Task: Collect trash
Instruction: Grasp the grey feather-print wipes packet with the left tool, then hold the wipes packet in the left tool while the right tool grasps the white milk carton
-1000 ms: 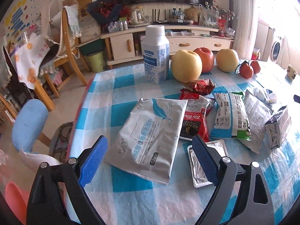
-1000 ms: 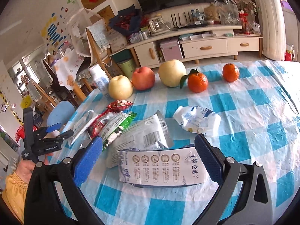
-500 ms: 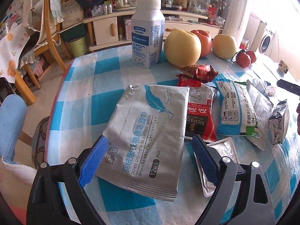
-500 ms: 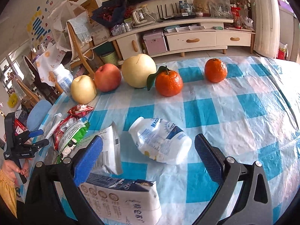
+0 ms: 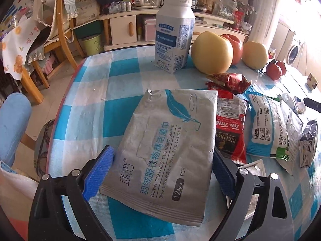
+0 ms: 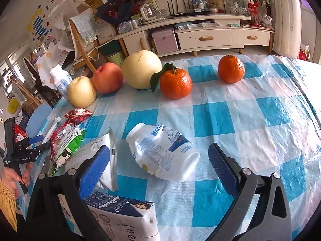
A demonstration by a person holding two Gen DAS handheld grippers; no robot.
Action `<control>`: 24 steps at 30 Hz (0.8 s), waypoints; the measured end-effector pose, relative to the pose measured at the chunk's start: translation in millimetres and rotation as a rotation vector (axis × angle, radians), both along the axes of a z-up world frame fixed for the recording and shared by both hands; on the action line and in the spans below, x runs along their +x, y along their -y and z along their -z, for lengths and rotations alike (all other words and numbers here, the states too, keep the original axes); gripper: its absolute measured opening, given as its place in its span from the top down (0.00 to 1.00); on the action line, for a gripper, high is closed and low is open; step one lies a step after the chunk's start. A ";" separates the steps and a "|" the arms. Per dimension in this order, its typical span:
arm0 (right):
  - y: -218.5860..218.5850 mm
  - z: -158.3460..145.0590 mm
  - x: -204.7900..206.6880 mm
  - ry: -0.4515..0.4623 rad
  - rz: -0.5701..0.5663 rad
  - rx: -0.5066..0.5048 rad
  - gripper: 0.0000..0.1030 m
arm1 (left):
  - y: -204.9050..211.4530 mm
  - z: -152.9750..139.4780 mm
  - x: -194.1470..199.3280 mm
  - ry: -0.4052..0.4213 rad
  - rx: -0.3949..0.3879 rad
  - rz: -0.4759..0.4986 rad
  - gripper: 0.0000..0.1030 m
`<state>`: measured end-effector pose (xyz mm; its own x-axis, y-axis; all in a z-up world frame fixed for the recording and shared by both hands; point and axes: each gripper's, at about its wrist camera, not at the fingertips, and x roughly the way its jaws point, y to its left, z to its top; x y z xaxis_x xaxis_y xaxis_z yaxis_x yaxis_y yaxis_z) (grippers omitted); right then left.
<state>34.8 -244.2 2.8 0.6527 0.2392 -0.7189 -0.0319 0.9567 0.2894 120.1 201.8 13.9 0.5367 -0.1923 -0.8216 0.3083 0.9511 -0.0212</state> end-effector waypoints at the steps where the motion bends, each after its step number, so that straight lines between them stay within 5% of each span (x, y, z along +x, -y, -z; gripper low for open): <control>1: 1.3 1.7 1.1 -0.003 0.004 -0.001 0.04 | 1.1 0.2 0.0 0.002 0.004 -0.004 0.10; 10: -13.8 13.3 17.8 -0.019 -0.083 -0.114 0.04 | 10.1 -2.9 -1.7 0.004 0.007 -0.024 0.19; 15: -25.1 17.2 16.9 -0.037 -0.124 -0.149 0.04 | 23.2 -8.1 -10.4 0.030 0.028 -0.001 0.41; 24: -27.0 -9.2 6.0 0.036 -0.116 -0.132 0.04 | 42.7 -9.4 -30.2 0.027 0.023 0.038 0.44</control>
